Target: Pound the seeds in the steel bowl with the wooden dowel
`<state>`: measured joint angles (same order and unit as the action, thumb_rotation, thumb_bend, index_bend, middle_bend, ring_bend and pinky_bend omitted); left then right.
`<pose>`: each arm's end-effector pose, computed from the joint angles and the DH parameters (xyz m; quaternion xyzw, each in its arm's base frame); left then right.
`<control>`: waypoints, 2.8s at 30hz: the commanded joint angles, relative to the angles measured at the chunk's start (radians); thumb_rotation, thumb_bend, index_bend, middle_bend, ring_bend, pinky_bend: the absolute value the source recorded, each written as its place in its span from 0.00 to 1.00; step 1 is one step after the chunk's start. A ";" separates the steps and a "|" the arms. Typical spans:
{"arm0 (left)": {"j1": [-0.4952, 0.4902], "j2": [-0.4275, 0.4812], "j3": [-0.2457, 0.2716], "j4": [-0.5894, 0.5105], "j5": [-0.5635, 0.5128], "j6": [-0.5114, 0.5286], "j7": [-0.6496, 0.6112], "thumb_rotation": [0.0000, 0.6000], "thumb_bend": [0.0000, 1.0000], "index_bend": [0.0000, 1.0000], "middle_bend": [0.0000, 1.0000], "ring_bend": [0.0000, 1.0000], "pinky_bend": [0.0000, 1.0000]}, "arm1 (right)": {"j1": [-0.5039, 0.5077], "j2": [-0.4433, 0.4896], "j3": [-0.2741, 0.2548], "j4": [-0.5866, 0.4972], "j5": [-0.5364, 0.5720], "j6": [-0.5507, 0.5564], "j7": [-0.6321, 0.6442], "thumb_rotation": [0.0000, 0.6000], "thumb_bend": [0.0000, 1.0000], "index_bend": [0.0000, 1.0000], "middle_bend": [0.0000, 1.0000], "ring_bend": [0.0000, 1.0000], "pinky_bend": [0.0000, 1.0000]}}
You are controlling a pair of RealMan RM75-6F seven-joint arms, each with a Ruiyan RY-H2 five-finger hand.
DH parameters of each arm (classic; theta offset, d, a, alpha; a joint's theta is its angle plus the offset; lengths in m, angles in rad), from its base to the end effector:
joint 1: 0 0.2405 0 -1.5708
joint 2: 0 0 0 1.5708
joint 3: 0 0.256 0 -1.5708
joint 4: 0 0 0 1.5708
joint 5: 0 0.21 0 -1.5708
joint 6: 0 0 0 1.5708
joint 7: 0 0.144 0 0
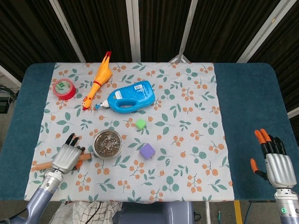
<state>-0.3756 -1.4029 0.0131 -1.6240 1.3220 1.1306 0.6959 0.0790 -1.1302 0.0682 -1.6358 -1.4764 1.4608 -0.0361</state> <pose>-0.2486 0.2299 0.0158 -0.7918 -0.2786 -0.2173 0.4982 -0.3091 -0.1825 0.1538 0.5882 -0.3966 0.3825 0.5920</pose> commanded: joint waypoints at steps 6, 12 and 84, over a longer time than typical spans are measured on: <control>0.013 0.016 0.000 0.001 0.064 0.055 -0.092 1.00 0.80 0.61 0.67 0.17 0.00 | 0.000 0.000 -0.001 -0.001 0.001 0.000 -0.001 1.00 0.47 0.00 0.00 0.00 0.00; 0.024 0.056 -0.009 -0.035 0.120 0.114 -0.169 1.00 0.80 0.61 0.67 0.17 0.00 | -0.002 0.001 -0.001 -0.003 0.003 -0.001 0.002 1.00 0.47 0.00 0.00 0.00 0.00; -0.130 -0.535 -0.178 0.712 0.321 0.539 -1.460 1.00 0.80 0.61 0.68 0.18 0.00 | 0.025 0.006 0.012 -0.018 0.066 -0.068 0.020 1.00 0.48 0.00 0.00 0.00 0.00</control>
<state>-0.5034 -1.9289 -0.1683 -0.9307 1.6460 1.6703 -0.7486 0.1038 -1.1236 0.0804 -1.6537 -1.4105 1.3929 -0.0156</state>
